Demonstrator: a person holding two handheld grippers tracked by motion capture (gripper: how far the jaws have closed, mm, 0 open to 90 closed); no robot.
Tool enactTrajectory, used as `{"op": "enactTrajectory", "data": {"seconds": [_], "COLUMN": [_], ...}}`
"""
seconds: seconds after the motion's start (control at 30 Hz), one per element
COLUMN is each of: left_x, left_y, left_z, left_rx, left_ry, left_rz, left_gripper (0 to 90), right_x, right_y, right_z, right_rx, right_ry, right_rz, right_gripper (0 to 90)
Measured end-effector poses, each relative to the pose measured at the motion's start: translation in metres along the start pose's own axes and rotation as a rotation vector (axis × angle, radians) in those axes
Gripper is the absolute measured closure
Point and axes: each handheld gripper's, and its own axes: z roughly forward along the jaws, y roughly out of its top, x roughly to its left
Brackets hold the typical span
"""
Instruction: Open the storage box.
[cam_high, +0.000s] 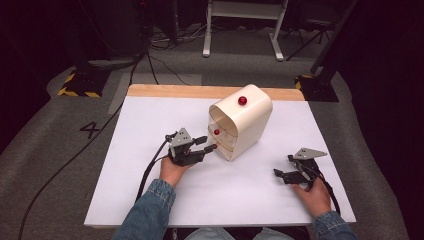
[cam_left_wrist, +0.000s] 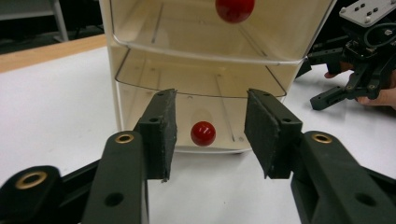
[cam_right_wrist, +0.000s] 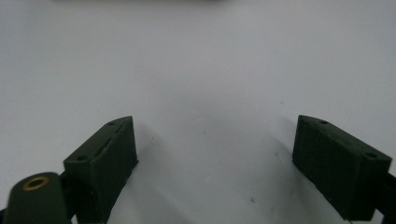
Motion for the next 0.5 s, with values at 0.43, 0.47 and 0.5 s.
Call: {"op": "enactTrajectory", "data": {"seconds": [0.43,0.47,0.5], "left_x": [0.006,0.006,0.007], "left_y": [-0.014,-0.014,-0.015], "left_z": [0.026,0.026,0.027], "left_rx": [0.056,0.065,0.070], "left_ry": [-0.026,-0.021,-0.016], "left_rz": [-0.042,-0.040,-0.038], "left_gripper": [60.5,61.1,62.1], "right_x": [0.000,0.000,0.000], "right_y": [0.000,0.000,0.000], "right_z": [0.000,0.000,0.000], "right_rx": [0.000,0.000,0.000], "right_ry": [-0.001,-0.001,-0.001], "right_rz": [-0.001,-0.001,-0.001], "right_gripper": [13.8,13.8,13.8]}}
